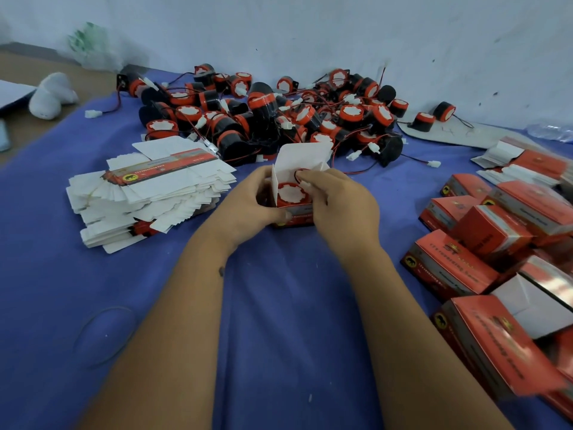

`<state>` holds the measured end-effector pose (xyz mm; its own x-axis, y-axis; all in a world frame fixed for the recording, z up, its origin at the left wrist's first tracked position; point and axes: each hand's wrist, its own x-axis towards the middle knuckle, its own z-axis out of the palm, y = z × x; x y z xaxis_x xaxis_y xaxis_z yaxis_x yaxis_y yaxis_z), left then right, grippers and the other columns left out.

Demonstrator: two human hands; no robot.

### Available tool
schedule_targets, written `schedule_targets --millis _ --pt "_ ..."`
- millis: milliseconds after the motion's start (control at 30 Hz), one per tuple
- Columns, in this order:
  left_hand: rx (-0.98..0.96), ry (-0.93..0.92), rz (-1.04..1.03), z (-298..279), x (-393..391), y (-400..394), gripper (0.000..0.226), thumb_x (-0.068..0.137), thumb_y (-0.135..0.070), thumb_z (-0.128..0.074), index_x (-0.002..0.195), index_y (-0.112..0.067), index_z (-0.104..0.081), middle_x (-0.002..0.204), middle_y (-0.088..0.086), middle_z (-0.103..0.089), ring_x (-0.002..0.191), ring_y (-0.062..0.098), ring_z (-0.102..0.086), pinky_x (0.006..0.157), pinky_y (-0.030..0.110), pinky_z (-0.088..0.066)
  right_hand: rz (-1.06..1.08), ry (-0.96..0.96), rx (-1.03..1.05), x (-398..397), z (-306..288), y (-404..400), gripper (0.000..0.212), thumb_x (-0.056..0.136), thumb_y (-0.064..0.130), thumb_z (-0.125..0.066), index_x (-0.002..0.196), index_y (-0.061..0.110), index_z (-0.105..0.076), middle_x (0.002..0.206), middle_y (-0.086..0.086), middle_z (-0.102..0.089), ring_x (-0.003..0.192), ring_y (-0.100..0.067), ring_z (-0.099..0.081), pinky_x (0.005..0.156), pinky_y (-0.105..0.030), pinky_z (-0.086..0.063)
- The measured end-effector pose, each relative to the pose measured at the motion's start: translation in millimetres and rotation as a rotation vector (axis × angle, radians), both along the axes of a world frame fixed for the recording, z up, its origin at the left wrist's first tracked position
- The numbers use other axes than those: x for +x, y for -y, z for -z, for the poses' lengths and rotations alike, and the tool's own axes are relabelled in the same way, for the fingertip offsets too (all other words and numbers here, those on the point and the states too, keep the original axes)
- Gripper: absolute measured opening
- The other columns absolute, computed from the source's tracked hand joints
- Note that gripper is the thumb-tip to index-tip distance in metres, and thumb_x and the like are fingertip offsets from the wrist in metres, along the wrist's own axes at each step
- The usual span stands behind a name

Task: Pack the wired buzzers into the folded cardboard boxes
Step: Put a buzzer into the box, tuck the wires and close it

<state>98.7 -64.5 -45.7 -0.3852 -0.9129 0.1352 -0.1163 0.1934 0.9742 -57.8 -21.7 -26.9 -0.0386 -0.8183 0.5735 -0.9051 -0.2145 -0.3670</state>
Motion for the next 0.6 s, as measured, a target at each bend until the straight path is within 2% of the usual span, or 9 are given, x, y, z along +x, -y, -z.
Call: schedule_targets --millis 67,133,200,267,333,400,467,533,600 --pt "0.016 -0.009 -0.02 -1.2 -1.1 -0.9 0.064 0.081 0.009 -0.068 0.12 -0.038 -0.052 0.114 -0.011 -0.067 0.106 0.003 -0.063 0.087 0.022 -0.052 0.011 -0.065 0.003 -4.6 -1.1 -2.6 0.032 0.095 0.012 -0.053 0.118 0.028 -0.069 0.098 0.003 -0.068 0.079 -0.027 -0.06 0.062 -0.034 -0.039" --pt "0.021 -0.026 -0.057 -1.7 -3.5 -2.4 0.068 0.082 0.008 -0.067 0.133 -0.031 -0.047 0.122 -0.007 -0.064 0.111 0.008 -0.061 0.091 0.028 -0.051 0.013 -0.112 -0.001 -7.6 -1.5 -7.3 0.022 0.09 0.014 -0.055 0.1 0.022 -0.073 0.084 0.001 -0.066 0.068 -0.028 -0.056 0.058 -0.031 -0.032" --pt "0.016 -0.057 -0.087 -2.2 -5.8 -3.2 0.071 0.082 0.007 -0.068 0.14 -0.027 -0.043 0.128 -0.004 -0.061 0.116 0.012 -0.059 0.095 0.032 -0.05 0.016 -0.133 0.032 -5.5 -1.6 -9.8 0.017 0.086 0.018 -0.054 0.08 0.013 -0.069 0.078 -0.001 -0.061 0.063 -0.028 -0.051 0.059 -0.036 -0.036" --pt "0.011 -0.072 -0.101 -2.8 -7.6 -4.2 0.068 0.081 0.004 -0.071 0.135 -0.029 -0.046 0.125 -0.006 -0.063 0.114 0.011 -0.06 0.091 0.027 -0.052 0.019 -0.121 0.009 -2.3 -0.2 -9.6 0.022 0.084 0.021 -0.052 0.07 0.009 -0.064 0.078 -0.002 -0.058 0.062 -0.026 -0.047 0.062 -0.039 -0.039" --pt "0.029 -0.104 -0.1 -6.7 -8.2 -5.4 0.057 0.085 0.006 -0.063 0.13 -0.026 -0.053 0.114 -0.008 -0.068 0.105 0.008 -0.064 0.082 0.02 -0.053 0.019 -0.089 -0.048 0.0 1.6 -7.9 0.024 0.083 0.019 -0.054 0.066 0.005 -0.064 0.08 -0.005 -0.055 0.062 -0.025 -0.044 0.06 -0.038 -0.037" --pt "0.042 -0.166 -0.151 -12.3 -9.5 -5.2 0.037 0.093 0.004 -0.049 0.123 -0.014 -0.06 0.095 -0.012 -0.072 0.088 -0.001 -0.067 0.073 0.013 -0.051 0.014 -0.01 -0.084 0.9 5.0 -6.4 0.023 0.083 0.016 -0.06 0.065 0.003 -0.066 0.088 -0.007 -0.057 0.068 -0.026 -0.048 0.064 -0.038 -0.039" --pt "0.091 -0.262 -0.232 -13.9 -11.7 -3.7 0.027 0.101 -0.012 -0.043 0.115 -0.011 -0.066 0.087 -0.011 -0.073 0.079 -0.006 -0.067 0.067 0.011 -0.049 0.044 0.022 -0.156 -0.1 9.1 -4.1 0.022 0.082 0.015 -0.065 0.063 0.004 -0.068 0.102 -0.01 -0.061 0.089 -0.028 -0.055 0.078 -0.038 -0.04" --pt "0.182 -0.273 -0.24 -14.2 -18.9 -5.3 0.028 0.103 -0.028 -0.042 0.104 -0.028 -0.071 0.091 -0.011 -0.075 0.082 -0.001 -0.068 0.065 0.013 -0.051 0.027 0.044 -0.201 0.2 11.7 -1.4 0.023 0.08 0.013 -0.069 0.06 0.003 -0.067 0.112 -0.013 -0.06 0.105 -0.031 -0.052 0.085 -0.031 -0.035" --pt "0.107 -0.124 -0.226 -11.3 -25.8 -6.9 0.025 0.103 -0.029 -0.044 0.099 -0.04 -0.066 0.094 -0.016 -0.072 0.085 0.0 -0.066 0.066 0.013 -0.05 -0.051 0.089 -0.196 2.6 13.5 2.0 0.022 0.079 0.007 -0.072 0.059 0.001 -0.064 0.11 -0.015 -0.058 0.102 -0.031 -0.052 0.081 -0.026 -0.038"
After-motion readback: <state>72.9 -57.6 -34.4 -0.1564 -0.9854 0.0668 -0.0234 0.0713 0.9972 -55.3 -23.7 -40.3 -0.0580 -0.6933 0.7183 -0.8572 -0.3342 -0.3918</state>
